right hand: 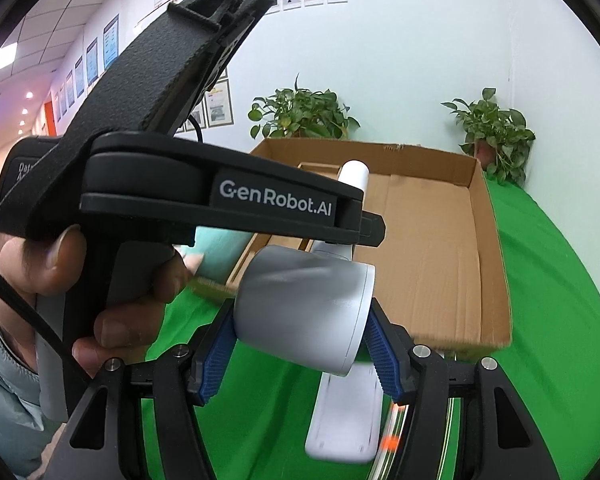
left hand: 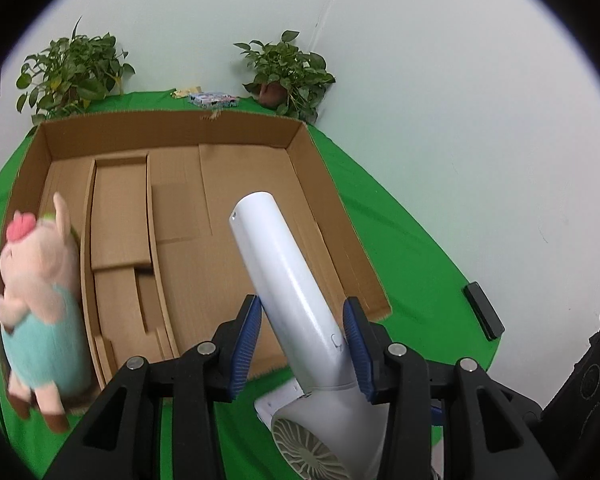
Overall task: Organize objects
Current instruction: 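Lift the hair dryer with both tools and lower it into the large box, then open both tools and withdraw them from the hair dryer, then close the right tool on the white rectangular pad while the left tool grips its end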
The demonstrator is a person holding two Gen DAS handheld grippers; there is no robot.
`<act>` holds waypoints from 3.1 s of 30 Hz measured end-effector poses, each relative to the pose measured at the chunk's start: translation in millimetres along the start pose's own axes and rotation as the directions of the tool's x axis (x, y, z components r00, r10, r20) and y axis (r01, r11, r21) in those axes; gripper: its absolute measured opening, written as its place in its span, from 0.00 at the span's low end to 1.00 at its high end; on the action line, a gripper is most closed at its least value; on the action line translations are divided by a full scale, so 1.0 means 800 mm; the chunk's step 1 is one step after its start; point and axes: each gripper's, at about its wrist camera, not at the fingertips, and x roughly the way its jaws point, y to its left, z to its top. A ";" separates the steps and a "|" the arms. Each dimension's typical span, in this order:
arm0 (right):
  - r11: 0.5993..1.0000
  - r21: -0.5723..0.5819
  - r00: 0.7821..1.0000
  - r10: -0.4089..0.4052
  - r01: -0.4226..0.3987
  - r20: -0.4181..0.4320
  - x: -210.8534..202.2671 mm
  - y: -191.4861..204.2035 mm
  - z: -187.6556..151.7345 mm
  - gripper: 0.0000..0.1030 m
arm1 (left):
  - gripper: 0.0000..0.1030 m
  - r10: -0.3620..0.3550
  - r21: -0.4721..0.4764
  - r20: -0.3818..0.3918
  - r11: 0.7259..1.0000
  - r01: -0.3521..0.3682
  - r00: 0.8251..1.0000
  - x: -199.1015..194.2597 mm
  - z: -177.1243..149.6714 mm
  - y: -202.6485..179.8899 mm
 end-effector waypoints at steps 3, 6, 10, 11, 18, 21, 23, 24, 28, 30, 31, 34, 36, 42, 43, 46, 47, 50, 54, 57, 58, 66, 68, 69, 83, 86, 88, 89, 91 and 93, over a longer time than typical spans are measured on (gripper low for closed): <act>1.000 0.008 1.000 0.006 -0.006 0.005 0.014 -0.003 0.024 0.57 | 0.40 0.005 -0.001 0.001 1.000 -0.005 1.000 0.007 0.023 0.012; 0.999 0.025 1.000 0.020 -0.020 0.006 0.031 -0.005 0.044 0.57 | 0.40 0.020 -0.007 -0.007 1.000 -0.020 1.000 0.021 0.040 0.028; 0.997 0.057 0.999 0.050 -0.050 -0.009 0.061 -0.010 0.058 0.57 | 0.40 0.047 -0.020 -0.034 0.999 -0.047 0.998 0.042 0.054 0.049; 0.996 0.065 0.998 0.061 -0.060 -0.014 0.071 -0.013 0.060 0.57 | 0.40 0.052 -0.028 -0.047 0.998 -0.053 0.998 0.050 0.056 0.056; 0.979 0.165 0.990 0.132 -0.121 -0.057 0.124 -0.026 0.050 0.57 | 0.40 0.063 -0.073 -0.128 0.995 -0.073 0.990 0.092 0.047 0.090; 0.975 0.186 0.988 0.137 -0.121 -0.076 0.141 -0.026 0.043 0.57 | 0.40 0.075 -0.063 -0.165 0.994 -0.087 0.983 0.109 0.043 0.096; 0.972 0.197 0.985 0.147 -0.126 -0.094 0.153 -0.027 0.039 0.57 | 0.40 0.079 -0.072 -0.189 0.993 -0.094 0.979 0.119 0.038 0.102; 0.972 0.199 0.983 0.150 -0.127 -0.102 0.156 -0.028 0.036 0.57 | 0.40 0.078 -0.075 -0.200 0.993 -0.095 0.977 0.124 0.037 0.105; 0.972 0.198 0.979 0.156 -0.127 -0.134 0.168 -0.024 0.026 0.57 | 0.36 0.063 -0.077 -0.215 0.994 -0.081 0.975 0.130 0.032 0.111; 0.972 0.203 0.977 0.149 -0.116 -0.153 0.173 -0.022 0.020 0.57 | 0.33 0.020 -0.109 -0.221 0.993 -0.045 0.975 0.126 0.031 0.116; 0.970 0.217 0.975 0.145 -0.107 -0.167 0.177 -0.023 0.017 0.57 | 0.33 0.009 -0.123 -0.215 0.992 -0.036 0.977 0.123 0.033 0.119; 0.965 0.241 0.968 0.150 -0.099 -0.203 0.191 -0.027 0.009 0.56 | 0.33 0.005 -0.142 -0.179 0.989 -0.031 0.984 0.108 0.035 0.127; 0.968 0.234 0.964 0.147 -0.093 -0.220 0.196 -0.022 0.004 0.56 | 0.33 0.003 -0.155 -0.160 0.988 -0.028 0.987 0.094 0.032 0.132; 0.980 0.187 0.960 0.122 -0.075 -0.252 0.205 -0.003 0.001 0.56 | 0.33 0.037 -0.166 -0.118 0.985 -0.056 0.992 0.061 0.021 0.145; 0.981 0.181 0.960 0.120 -0.074 -0.254 0.205 -0.001 0.001 0.57 | 0.33 0.049 -0.165 -0.118 0.984 -0.069 0.992 0.057 0.016 0.147; 0.980 0.174 0.956 0.143 -0.100 -0.255 0.203 0.008 0.002 0.59 | 0.33 0.066 -0.175 -0.123 0.981 -0.087 0.990 0.051 0.005 0.153; 0.977 0.182 0.956 0.158 -0.114 -0.247 0.199 0.010 0.003 0.61 | 0.33 0.071 -0.178 -0.124 0.980 -0.092 0.990 0.048 0.001 0.155; 0.968 0.212 0.960 0.182 -0.136 -0.215 0.187 -0.001 0.007 0.67 | 0.33 0.078 -0.186 -0.125 0.977 -0.101 0.989 0.041 -0.013 0.160; 0.959 0.242 0.963 0.193 -0.145 -0.187 0.174 -0.023 0.008 0.68 | 0.33 0.068 -0.198 -0.163 0.975 -0.100 0.984 0.052 -0.030 0.157; 0.957 0.237 0.962 0.209 -0.165 -0.176 0.160 -0.041 -0.001 0.68 | 0.29 0.043 -0.242 -0.192 0.966 -0.090 0.981 0.059 -0.046 0.162; 0.959 0.230 0.962 0.209 -0.167 -0.174 0.150 -0.036 -0.003 0.68 | 0.29 0.035 -0.254 -0.194 0.964 -0.085 0.980 0.061 -0.051 0.164; 0.977 0.137 0.974 0.181 -0.163 -0.138 0.083 -0.052 -0.043 0.87 | 0.29 -0.009 -0.294 -0.192 0.955 -0.049 0.981 0.061 -0.069 0.165; 0.978 0.130 0.975 0.181 -0.164 -0.131 0.068 -0.050 -0.051 0.93 | 0.29 0.005 -0.282 -0.194 0.957 -0.061 0.981 0.061 -0.069 0.161; 0.976 0.131 0.972 0.193 -0.176 -0.137 0.064 -0.048 -0.056 0.94 | 0.29 0.024 -0.268 -0.185 0.961 -0.074 0.982 0.058 -0.069 0.157; 0.991 0.060 0.957 0.127 -0.116 -0.261 0.081 -0.028 -0.106 0.88 | 0.29 0.077 -0.143 -0.040 0.986 -0.082 0.996 -0.013 -0.091 0.100; 0.998 0.032 0.961 0.063 -0.057 -0.270 0.079 -0.033 -0.108 0.88 | 0.29 0.060 -0.140 -0.053 0.988 -0.067 0.997 -0.002 -0.100 0.092; 0.999 0.027 0.957 0.039 -0.033 -0.287 0.080 -0.038 -0.109 0.88 | 0.29 0.040 -0.145 -0.067 0.988 -0.050 0.997 0.004 -0.107 0.089; 0.999 0.021 0.958 0.031 -0.026 -0.285 0.081 -0.036 -0.109 0.88 | 0.29 0.028 -0.149 -0.075 0.988 -0.039 0.997 0.008 -0.110 0.087; 1.000 -0.004 0.956 0.007 -0.009 -0.294 0.082 -0.033 -0.110 0.88 | 0.29 0.023 -0.152 -0.085 0.988 -0.036 0.996 0.012 -0.116 0.085; 0.999 -0.038 0.953 -0.022 0.011 -0.301 0.083 -0.027 -0.112 0.88 | 0.29 0.016 -0.157 -0.093 0.987 -0.030 0.996 0.015 -0.120 0.084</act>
